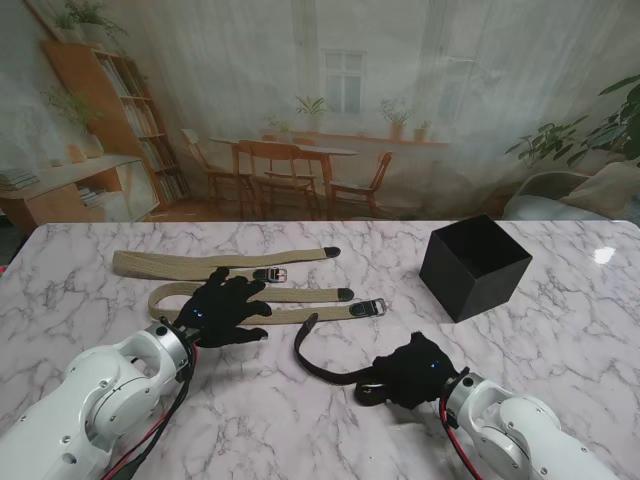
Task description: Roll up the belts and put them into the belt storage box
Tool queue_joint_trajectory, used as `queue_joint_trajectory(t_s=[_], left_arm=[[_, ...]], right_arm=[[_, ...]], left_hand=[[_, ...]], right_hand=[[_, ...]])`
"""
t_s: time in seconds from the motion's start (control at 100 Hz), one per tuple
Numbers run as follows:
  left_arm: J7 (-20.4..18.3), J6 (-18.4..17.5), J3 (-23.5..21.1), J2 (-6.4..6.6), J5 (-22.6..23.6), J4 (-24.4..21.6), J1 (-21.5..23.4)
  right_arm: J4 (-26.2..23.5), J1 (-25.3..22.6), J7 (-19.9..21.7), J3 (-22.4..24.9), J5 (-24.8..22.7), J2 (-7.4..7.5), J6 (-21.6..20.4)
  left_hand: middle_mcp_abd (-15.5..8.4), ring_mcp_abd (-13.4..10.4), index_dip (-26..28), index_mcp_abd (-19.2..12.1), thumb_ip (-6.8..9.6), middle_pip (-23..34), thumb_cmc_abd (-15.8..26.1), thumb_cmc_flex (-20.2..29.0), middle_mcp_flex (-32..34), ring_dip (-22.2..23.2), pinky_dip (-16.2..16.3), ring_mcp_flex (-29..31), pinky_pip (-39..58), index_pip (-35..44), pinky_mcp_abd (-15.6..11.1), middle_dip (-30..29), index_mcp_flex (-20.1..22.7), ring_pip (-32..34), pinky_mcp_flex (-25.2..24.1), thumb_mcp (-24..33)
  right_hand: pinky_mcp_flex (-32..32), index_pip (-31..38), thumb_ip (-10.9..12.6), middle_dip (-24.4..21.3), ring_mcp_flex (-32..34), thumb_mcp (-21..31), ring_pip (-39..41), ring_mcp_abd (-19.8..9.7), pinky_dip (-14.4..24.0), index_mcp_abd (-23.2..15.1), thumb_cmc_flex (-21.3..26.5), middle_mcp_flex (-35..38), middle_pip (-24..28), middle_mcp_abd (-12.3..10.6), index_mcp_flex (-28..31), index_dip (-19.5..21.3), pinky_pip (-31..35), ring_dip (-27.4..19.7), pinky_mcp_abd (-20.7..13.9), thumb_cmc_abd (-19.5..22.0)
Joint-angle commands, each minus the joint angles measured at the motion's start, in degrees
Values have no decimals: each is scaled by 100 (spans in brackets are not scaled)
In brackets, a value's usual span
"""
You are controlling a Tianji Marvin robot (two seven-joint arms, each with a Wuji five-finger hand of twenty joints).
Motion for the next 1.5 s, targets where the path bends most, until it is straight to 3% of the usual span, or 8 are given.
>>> queue_joint_trajectory(t_s=[0.0,0.15,0.35,0.64,0.92,1.13,1.27,1.49], left_arm=[[-100,-1,31,0,-18,-2,-15],[-94,2,29,0,-15,-2,-12],[-66,14,23,-2,1,0,-7],[-54,10,33,-2,6,15,-19],[-46,6,25,-2,8,18,-14],[-51,3,16,-2,9,12,-7],[-49,0,16,-1,11,12,-6],[-45,-4,21,-1,10,14,-7]], right_arm=[[130,30,-78,-47,-60,-7,-70],[311,108,-507,-143,-89,-16,-101],[413,162,-655,-205,-115,-11,-141],[483,206,-526,-204,77,-20,-456],[505,229,-437,-215,280,-43,-676],[389,162,-232,-136,300,-39,-612],[142,53,153,13,269,-21,-617],[-519,-151,1692,364,751,25,-798]], left_hand=[[21,-54,44,31,-14,-37,223,-62,0,44,131,-125,-278,46,212,52,123,-143,-25,-80],[25,-48,44,30,-15,-39,224,-69,-2,44,132,-128,-280,45,220,52,119,-145,-27,-82],[30,-45,43,34,-14,-40,224,-62,-4,43,133,-133,-280,43,219,52,118,-146,-26,-80],[22,-52,41,38,-13,-38,223,-57,-4,44,133,-130,-283,40,220,53,114,-144,-29,-78],[22,-50,42,39,-13,-38,225,-53,-3,44,133,-130,-285,43,219,52,117,-144,-31,-78],[27,-57,41,38,-14,-41,228,-63,-9,42,131,-137,-289,39,223,51,111,-148,-40,-82],[27,-52,41,40,-15,-41,226,-65,-9,42,132,-136,-290,41,225,51,115,-148,-43,-82],[25,-51,40,37,-15,-41,229,-67,-7,42,131,-138,-292,38,222,51,113,-149,-46,-83]], right_hand=[[9,-1266,295,223,223,678,265,-456,111,-387,847,1092,622,-722,-985,120,114,138,-73,418],[24,-1441,443,173,611,778,526,-450,154,-1009,820,1336,693,-597,-2840,-130,160,306,209,530],[212,-1550,646,163,1118,849,863,-295,233,-1836,878,1412,958,-423,-3073,-397,234,533,379,789],[-59,-2311,877,672,970,368,866,-90,213,-2112,1611,747,1208,-277,-1250,-654,-259,696,850,1640],[-269,-545,921,830,813,349,820,-20,225,-2859,1690,544,1398,-226,777,327,-638,712,918,1805],[-193,40,197,251,706,405,516,-472,234,-499,477,1163,437,-586,708,-1299,-497,540,503,1028],[-304,-1010,1116,-122,459,-95,264,-667,100,546,-1696,1008,-235,-777,598,120,-347,300,276,1486],[-678,-1697,1498,-812,-316,924,-218,-796,14,1736,-1482,169,-1051,-588,-759,268,-413,-213,-124,1115]])
